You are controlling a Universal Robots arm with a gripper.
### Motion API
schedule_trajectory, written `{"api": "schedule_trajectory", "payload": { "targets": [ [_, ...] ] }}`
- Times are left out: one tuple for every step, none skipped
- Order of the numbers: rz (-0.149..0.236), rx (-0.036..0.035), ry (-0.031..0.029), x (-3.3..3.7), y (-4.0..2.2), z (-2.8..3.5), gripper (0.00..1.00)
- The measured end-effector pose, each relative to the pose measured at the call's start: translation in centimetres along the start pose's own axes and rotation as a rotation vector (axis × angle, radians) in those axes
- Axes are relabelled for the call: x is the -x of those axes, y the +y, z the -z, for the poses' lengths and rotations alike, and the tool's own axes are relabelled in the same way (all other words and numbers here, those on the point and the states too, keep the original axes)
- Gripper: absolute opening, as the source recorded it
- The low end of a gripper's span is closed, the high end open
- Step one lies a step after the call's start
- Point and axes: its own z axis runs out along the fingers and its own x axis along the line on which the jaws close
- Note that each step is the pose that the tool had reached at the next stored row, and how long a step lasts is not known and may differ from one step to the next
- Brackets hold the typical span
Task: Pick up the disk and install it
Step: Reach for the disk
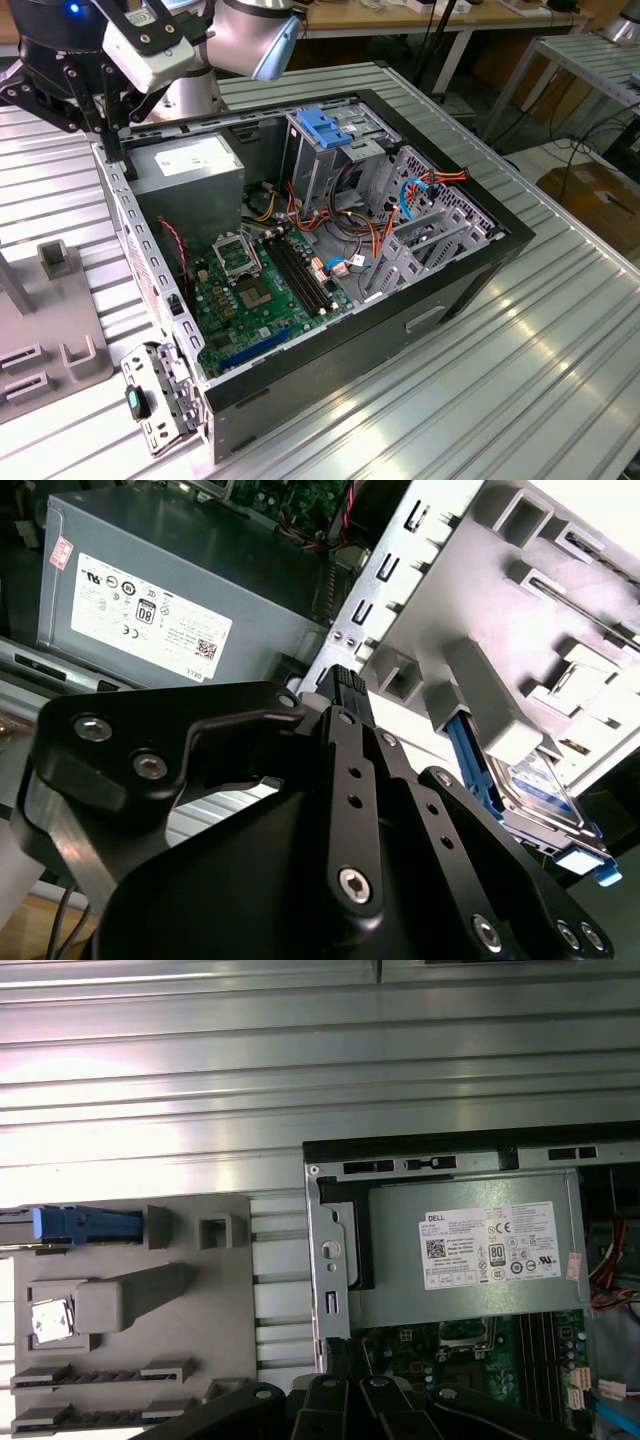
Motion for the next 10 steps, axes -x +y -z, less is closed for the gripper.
{"api": "schedule_trajectory", "payload": {
  "targets": [
    [0.0, 0.0, 0.0, -0.02, 0.0, 0.0, 0.11],
    [0.0, 0.0, 0.0, -0.05, 0.0, 0.0, 0.11],
    [0.0, 0.0001, 0.0, -0.07, 0.0, 0.0, 0.11],
    [0.0, 0.0, 0.0, -0.08, -0.01, 0.0, 0.11],
    [0.0, 0.0, 0.0001, -0.11, -0.01, 0.01, 0.11],
    [0.0, 0.0, 0.0001, -0.15, -0.01, 0.01, 0.11],
    [0.0, 0.0, 0.0, -0.15, -0.01, 0.01, 0.11],
    [0.0, 0.0, 0.0, -0.15, -0.01, 0.01, 0.11],
    [0.0, 0.0, 0.0, -0.15, -0.01, 0.01, 0.11],
    [0.0, 0.0, 0.0001, -0.15, -0.01, 0.01, 0.11]
  ]
}}
